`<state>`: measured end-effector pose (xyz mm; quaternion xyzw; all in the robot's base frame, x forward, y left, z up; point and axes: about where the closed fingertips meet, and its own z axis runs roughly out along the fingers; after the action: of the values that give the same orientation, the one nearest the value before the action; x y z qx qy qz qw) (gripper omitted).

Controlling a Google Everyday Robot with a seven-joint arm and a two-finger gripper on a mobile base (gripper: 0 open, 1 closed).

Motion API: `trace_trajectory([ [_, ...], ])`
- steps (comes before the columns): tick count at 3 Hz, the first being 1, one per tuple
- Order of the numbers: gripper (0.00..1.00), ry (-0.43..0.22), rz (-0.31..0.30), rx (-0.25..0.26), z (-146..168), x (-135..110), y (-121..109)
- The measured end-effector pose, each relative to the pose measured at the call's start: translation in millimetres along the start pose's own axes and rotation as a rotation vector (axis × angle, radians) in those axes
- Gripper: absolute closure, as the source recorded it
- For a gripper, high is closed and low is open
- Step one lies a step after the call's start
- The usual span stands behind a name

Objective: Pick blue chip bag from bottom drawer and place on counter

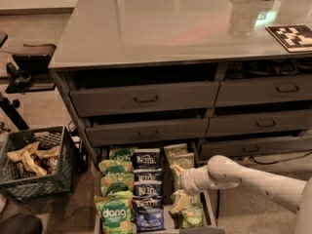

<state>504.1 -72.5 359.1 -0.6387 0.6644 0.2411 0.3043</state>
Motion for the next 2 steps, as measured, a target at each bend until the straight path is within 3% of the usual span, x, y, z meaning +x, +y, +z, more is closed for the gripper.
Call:
trace_trajectory([
  [2,0.00,-0.012,0.022,-0.032,41,16,6],
])
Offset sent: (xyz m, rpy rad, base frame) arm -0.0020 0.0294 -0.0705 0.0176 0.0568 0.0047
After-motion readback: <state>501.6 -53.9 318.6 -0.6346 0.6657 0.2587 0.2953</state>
